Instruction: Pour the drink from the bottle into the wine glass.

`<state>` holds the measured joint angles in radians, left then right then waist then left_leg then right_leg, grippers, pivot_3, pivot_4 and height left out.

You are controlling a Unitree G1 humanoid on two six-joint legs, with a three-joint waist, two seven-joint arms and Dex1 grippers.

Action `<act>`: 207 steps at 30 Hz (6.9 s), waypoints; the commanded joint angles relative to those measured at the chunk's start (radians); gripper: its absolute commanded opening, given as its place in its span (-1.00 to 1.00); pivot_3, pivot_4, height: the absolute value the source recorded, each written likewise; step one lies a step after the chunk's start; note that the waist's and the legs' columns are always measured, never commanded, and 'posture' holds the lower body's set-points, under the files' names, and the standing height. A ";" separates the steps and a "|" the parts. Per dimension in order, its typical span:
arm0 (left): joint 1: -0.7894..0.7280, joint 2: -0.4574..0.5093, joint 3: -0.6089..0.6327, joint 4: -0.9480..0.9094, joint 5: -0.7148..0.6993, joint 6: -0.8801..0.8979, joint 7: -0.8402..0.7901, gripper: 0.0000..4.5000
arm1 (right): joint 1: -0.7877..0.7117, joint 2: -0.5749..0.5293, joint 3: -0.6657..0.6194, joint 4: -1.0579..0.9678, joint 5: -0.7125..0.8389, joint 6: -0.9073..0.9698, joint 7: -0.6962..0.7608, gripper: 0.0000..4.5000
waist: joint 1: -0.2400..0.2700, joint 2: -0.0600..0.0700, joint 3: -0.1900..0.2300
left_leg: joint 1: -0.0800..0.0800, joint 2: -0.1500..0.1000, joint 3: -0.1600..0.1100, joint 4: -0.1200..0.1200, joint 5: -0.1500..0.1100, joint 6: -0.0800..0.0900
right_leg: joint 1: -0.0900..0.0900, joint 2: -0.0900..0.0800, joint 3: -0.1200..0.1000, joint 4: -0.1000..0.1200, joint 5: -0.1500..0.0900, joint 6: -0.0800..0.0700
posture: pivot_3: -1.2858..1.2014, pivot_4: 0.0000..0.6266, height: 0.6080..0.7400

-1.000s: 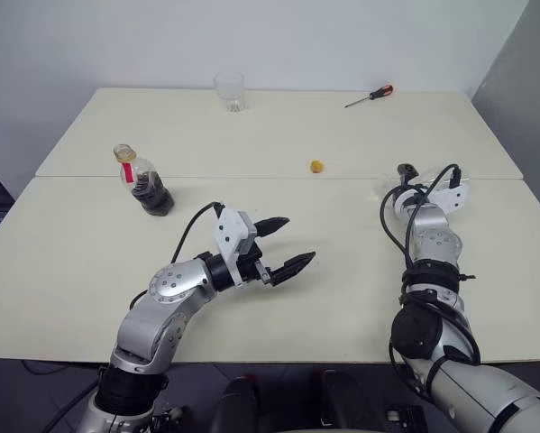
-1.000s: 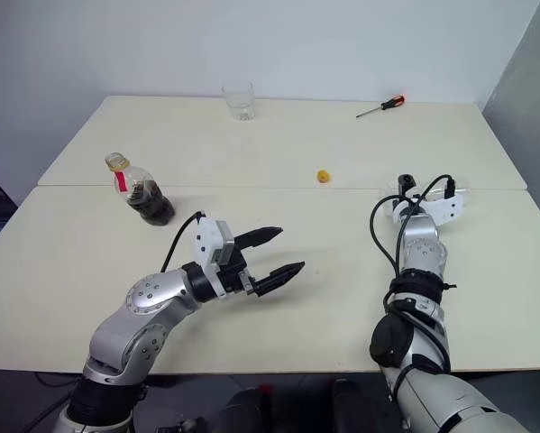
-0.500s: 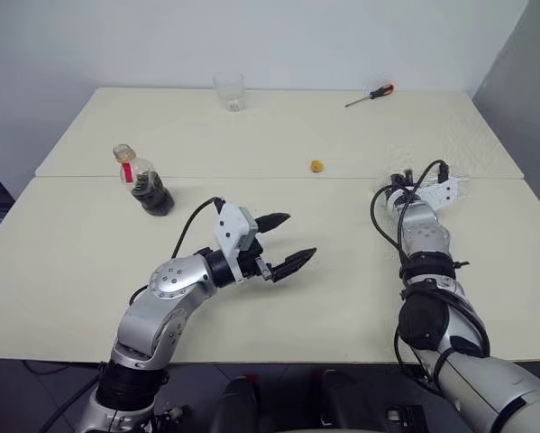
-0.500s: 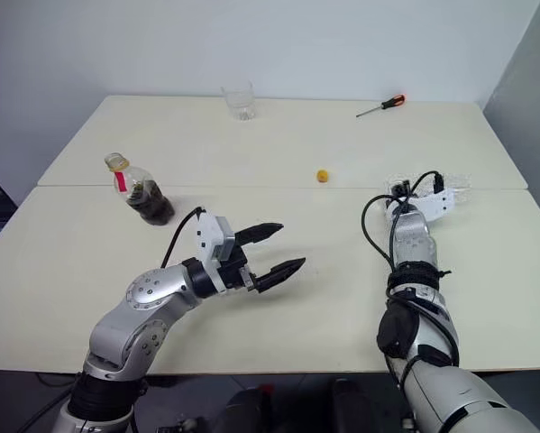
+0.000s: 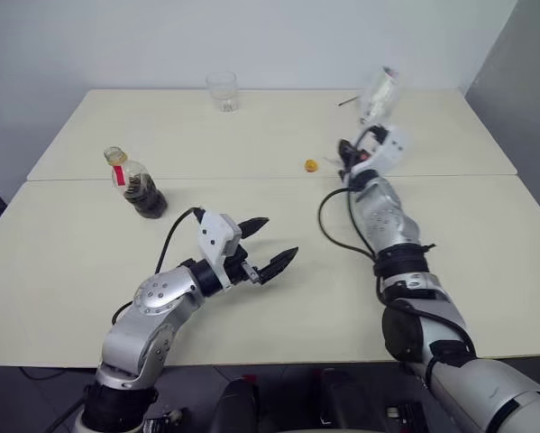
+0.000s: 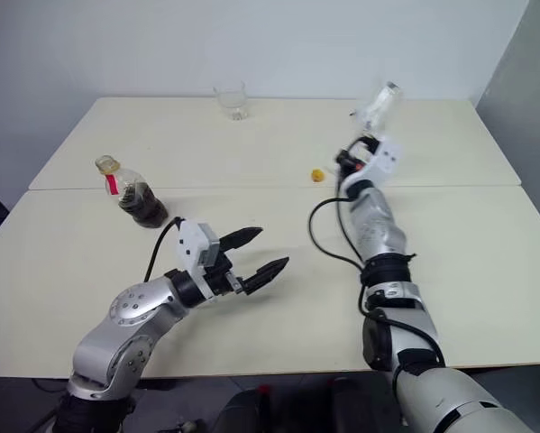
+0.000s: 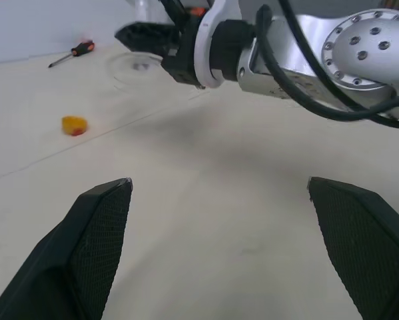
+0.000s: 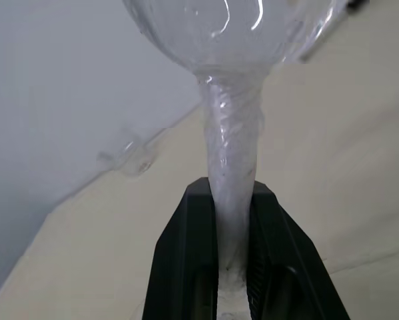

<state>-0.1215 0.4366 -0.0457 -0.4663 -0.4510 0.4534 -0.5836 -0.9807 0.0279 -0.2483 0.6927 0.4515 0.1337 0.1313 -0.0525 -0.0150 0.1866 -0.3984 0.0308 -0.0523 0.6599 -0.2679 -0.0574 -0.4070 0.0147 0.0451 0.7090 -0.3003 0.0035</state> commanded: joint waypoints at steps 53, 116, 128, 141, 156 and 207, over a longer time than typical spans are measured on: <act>0.313 -0.117 0.082 -0.233 0.176 -0.073 0.277 1.00 | 0.437 0.031 0.463 -0.148 -0.447 -0.126 0.331 -0.91 | 0.019 -0.003 -0.003 | 0.003 0.000 -0.001 0.001 0.000 0.000 | 0.003 -0.003 0.000 0.001 0.000 0.000 | 0.03 -0.52 1.00; 0.275 -0.116 0.080 -0.244 0.131 0.001 0.242 1.00 | 0.027 0.159 0.324 0.461 -0.476 -0.318 0.203 0.95 | 0.012 -0.004 -0.003 | 0.002 0.000 -0.001 0.001 0.000 0.000 | 0.002 -0.002 -0.001 0.001 0.000 -0.002 | 0.03 -0.52 1.00; 0.259 -0.116 0.075 -0.233 0.132 -0.002 0.244 1.00 | 0.061 0.130 0.329 0.390 -0.466 -0.308 0.225 0.98 | 0.012 -0.004 -0.003 | 0.002 0.000 -0.001 0.001 0.000 0.000 | 0.002 -0.002 -0.001 0.001 0.000 -0.002 | 0.03 -0.52 1.00; 0.291 -0.087 0.133 -0.238 0.114 0.023 0.239 1.00 | 0.389 -0.072 0.378 -0.310 -0.440 -0.045 0.394 0.98 | 0.023 -0.004 -0.003 | 0.001 0.000 -0.002 0.001 0.000 0.000 | 0.002 -0.003 -0.001 0.001 0.000 -0.001 | 0.03 -0.52 1.00; 0.365 0.040 0.296 0.141 0.140 -0.204 0.059 1.00 | 0.643 -0.391 0.345 -1.146 0.019 0.444 0.680 0.98 | 0.020 -0.004 -0.002 | 0.002 -0.001 -0.004 0.000 0.000 0.000 | 0.002 0.001 -0.004 0.001 -0.003 -0.002 | 0.03 -0.52 1.00; -0.642 0.305 0.222 1.554 0.401 -0.803 -0.110 1.00 | 0.579 -0.428 0.343 -1.273 0.222 0.597 0.513 0.98 | 0.020 -0.006 -0.002 | -0.001 -0.002 -0.005 0.002 0.000 0.000 | 0.002 0.000 -0.008 0.000 -0.001 -0.002 | 0.03 -0.52 1.00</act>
<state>-0.7331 0.7249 0.1794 1.0737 -0.0600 -0.3213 -0.7077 -0.3942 -0.3953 0.1012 -0.5375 0.6504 0.7321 0.6491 -0.0321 -0.0205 0.1843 -0.3993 0.0288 -0.0569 0.6620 -0.2680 -0.0574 -0.4054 0.0152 0.0374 0.7086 -0.3008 0.0015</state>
